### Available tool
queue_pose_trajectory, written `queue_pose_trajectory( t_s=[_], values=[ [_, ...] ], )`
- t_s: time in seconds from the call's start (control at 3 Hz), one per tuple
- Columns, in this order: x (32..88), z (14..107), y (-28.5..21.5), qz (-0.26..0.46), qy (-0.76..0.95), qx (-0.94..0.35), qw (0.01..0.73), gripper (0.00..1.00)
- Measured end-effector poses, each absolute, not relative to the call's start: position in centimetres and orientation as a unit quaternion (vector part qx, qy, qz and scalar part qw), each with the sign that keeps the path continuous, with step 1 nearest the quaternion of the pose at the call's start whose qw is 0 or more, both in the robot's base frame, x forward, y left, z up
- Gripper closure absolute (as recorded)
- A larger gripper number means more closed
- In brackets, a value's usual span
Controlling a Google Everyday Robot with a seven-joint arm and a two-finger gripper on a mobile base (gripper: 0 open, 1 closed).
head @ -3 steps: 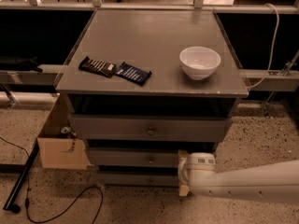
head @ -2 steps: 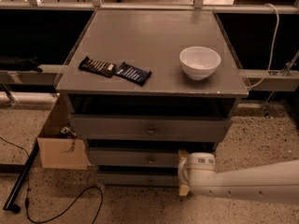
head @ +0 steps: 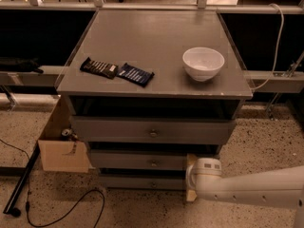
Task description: Open middle drawer
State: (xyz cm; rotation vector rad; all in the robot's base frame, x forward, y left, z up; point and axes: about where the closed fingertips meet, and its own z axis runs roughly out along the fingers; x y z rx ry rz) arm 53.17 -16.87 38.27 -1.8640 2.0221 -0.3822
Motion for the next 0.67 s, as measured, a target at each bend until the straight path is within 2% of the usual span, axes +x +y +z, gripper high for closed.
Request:
queue_pose_trajectory(
  t_s=[0.33, 0.67],
  values=[
    [58.38, 39.51, -17.24, -0.146, 0.725, -0.647, 0.185, 0.0],
    [58.38, 39.51, -17.24, -0.146, 0.725, -0.647, 0.185, 0.0]
  ],
)
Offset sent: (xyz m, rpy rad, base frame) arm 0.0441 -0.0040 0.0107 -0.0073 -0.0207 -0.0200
